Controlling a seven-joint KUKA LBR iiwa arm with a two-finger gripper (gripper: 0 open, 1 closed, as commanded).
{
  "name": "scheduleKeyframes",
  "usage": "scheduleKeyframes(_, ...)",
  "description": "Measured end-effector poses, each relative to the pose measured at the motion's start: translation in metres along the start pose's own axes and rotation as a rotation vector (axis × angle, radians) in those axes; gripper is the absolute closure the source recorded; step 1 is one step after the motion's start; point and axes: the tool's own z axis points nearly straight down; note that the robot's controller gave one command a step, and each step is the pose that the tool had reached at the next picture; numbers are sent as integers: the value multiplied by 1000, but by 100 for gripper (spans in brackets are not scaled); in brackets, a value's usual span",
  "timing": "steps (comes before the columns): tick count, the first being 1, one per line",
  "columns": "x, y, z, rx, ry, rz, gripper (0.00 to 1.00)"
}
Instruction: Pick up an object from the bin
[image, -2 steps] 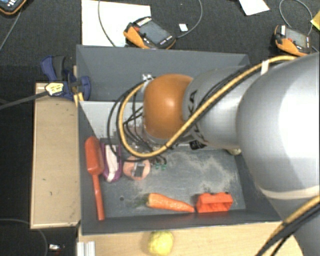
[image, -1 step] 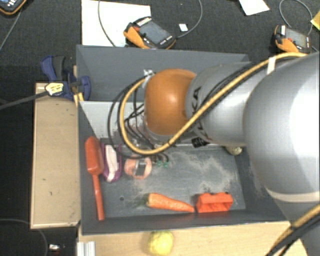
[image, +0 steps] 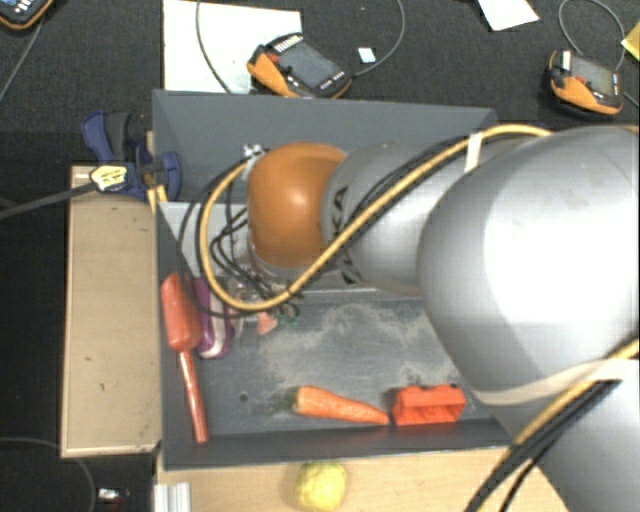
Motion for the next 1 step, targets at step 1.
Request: scheduleKeyframes(1, 0, 0, 0, 0, 0, 1, 100)
